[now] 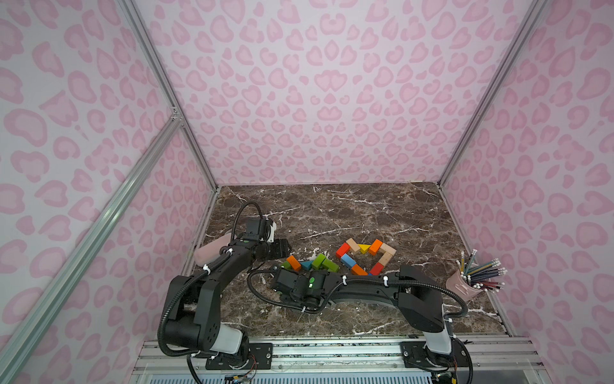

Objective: Assemble a heart with building blocks
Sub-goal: Adjust the building block at the center of the board.

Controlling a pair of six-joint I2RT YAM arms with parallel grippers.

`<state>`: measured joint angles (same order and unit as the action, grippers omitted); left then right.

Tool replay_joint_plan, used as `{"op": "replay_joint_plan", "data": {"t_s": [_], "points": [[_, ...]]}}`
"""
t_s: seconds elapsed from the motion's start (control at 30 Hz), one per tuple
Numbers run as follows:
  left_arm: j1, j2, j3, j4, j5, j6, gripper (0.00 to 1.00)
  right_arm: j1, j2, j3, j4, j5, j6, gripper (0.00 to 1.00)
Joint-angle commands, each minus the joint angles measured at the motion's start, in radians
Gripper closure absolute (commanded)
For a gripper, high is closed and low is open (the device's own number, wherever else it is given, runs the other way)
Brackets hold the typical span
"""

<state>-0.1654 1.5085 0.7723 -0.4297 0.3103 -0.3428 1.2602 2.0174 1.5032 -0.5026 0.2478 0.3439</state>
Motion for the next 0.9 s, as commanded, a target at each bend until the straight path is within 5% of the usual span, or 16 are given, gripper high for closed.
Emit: {"op": "replay_joint_plan", "data": {"t_s": [0.0,0.43,0.87], "points": [[0.0,0.021,-0.005,0.011,0.004,-0.011,0.24,-0.004,-0.016,-0.017,0.032,-0.001,0.03,0.54],[-0.023,0.079,-0.015,-0.017,-0.042,-0.002,0.22,-0.008,-0.023,-0.078,0.08,-0.001,0.029,0.44],[-0.03,0.06,-0.027,-0.025,-0.045,-0.004,0.22,-0.019,-0.017,-0.103,0.09,0.017,0.044,0.44]]}}
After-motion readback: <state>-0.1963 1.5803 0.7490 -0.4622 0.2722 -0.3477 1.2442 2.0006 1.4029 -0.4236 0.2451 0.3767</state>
